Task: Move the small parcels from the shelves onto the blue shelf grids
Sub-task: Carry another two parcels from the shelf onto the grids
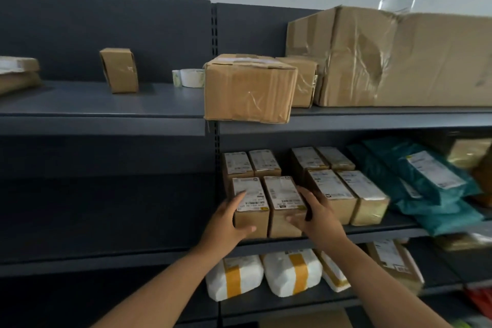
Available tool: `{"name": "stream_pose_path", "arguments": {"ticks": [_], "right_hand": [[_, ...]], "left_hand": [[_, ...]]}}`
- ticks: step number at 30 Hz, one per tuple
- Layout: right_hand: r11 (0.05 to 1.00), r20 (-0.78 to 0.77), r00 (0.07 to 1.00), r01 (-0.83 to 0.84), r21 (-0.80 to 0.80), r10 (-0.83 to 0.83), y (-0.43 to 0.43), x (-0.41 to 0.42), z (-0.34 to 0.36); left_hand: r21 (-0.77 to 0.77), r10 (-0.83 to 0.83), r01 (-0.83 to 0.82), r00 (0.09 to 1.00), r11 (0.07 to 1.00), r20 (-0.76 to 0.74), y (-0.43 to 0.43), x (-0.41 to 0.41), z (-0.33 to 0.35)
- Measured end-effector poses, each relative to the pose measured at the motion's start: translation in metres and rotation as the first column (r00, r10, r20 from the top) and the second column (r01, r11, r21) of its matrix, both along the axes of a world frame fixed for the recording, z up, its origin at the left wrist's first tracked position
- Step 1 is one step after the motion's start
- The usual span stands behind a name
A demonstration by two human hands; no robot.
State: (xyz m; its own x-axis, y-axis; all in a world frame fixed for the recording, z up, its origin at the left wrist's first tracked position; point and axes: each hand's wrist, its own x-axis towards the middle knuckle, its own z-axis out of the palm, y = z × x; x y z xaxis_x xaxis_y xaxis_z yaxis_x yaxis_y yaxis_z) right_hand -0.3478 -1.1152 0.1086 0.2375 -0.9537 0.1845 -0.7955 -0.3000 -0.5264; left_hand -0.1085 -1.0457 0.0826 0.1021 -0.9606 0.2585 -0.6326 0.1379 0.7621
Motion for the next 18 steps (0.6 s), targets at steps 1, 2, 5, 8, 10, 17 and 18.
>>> {"name": "stream_pose_path", "arguments": {"ticks": [1,2,5,8,10,17,18], "right_hand": [[0.999,-0.003,1.0,-0.008,0.033,0.008,-0.001,0.0,-0.002],[0.998,-0.001,1.0,-0.023,0.06,0.023,-0.002,0.001,-0.004],[0.996,0.051,0.998,-0.049,0.077,0.045,-0.001,0.006,-0.009],[0.997,0.095,0.995,-0.045,0.068,0.038,0.004,0.012,-0.01],[0.998,0.098,0.994,-0.058,0.035,0.054,0.011,0.017,-0.007],[0.985,0.077,0.984,-0.156,-0.073,0.162,0.041,0.063,0.017],[0.982,0.078,0.98,-0.176,-0.073,0.182,0.046,0.072,0.021]], "left_hand": [[-0.001,0.005,-0.005,1.0,1.0,-0.003,-0.002,-0.002,-0.003],[-0.009,0.013,-0.013,1.0,1.0,-0.004,-0.003,-0.003,-0.006],[-0.028,0.031,-0.031,0.999,0.999,-0.017,-0.003,-0.004,-0.008],[-0.04,0.04,-0.041,0.999,0.998,-0.026,0.003,0.0,-0.007],[-0.06,0.05,-0.051,0.998,0.997,-0.028,0.011,0.007,-0.006],[-0.097,0.147,-0.149,0.989,0.984,-0.028,0.051,0.051,0.012],[-0.118,0.157,-0.159,0.987,0.98,-0.023,0.061,0.059,0.015]]}}
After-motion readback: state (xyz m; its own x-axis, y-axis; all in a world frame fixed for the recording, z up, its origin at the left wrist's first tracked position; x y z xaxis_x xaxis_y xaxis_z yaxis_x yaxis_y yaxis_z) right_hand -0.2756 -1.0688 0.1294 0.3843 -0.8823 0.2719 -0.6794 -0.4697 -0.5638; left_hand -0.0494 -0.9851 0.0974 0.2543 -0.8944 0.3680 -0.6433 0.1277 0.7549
